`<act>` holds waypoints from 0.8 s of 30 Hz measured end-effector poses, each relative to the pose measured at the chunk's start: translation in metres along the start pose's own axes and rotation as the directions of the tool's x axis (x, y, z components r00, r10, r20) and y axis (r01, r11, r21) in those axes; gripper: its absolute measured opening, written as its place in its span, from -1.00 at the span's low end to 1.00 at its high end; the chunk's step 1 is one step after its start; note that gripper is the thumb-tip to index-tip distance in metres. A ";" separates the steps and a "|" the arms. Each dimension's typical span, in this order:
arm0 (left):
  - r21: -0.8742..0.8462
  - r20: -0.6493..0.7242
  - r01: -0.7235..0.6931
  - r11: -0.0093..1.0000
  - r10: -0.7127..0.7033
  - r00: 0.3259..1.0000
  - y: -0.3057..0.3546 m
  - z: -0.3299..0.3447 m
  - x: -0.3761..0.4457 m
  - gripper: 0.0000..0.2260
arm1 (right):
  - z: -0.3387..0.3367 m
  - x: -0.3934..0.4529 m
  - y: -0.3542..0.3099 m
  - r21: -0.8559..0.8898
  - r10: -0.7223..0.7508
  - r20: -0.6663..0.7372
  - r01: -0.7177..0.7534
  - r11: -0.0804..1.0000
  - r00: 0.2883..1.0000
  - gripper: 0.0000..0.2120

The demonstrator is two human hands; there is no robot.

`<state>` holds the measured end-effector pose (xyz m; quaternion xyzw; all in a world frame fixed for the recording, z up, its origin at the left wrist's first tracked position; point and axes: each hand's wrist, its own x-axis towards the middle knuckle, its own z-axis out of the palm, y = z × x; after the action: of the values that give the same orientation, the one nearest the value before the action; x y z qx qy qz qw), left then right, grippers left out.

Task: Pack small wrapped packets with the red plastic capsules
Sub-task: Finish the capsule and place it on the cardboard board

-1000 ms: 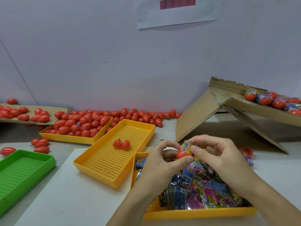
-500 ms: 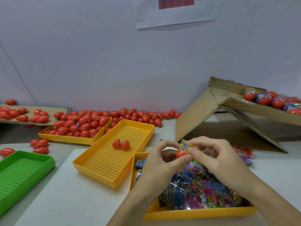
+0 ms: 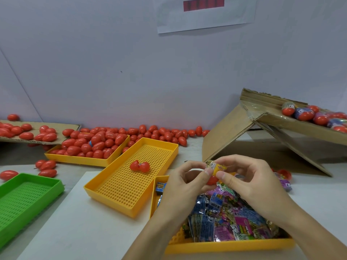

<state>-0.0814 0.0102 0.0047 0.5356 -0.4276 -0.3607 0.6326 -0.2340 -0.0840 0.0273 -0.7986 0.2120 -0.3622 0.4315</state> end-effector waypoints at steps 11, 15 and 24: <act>-0.095 -0.016 -0.007 0.995 0.006 1.000 0.000 0.001 0.001 -0.68 | 0.002 0.000 0.005 0.033 0.020 -0.031 -0.018 0.999 0.999 -0.63; -0.137 0.008 0.000 0.991 0.001 1.000 -0.002 0.000 0.000 -0.66 | 0.005 0.000 0.006 0.049 0.020 -0.035 -0.018 0.999 0.999 -0.60; -0.166 0.016 0.023 0.986 -0.021 1.000 -0.003 0.001 0.001 -0.70 | 0.012 -0.001 0.007 -0.049 -0.035 -0.091 0.031 0.998 0.995 -0.68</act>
<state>-0.0819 0.0088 0.0016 0.4831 -0.3946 -0.4059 0.6680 -0.2255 -0.0809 0.0162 -0.7945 0.2270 -0.4005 0.3960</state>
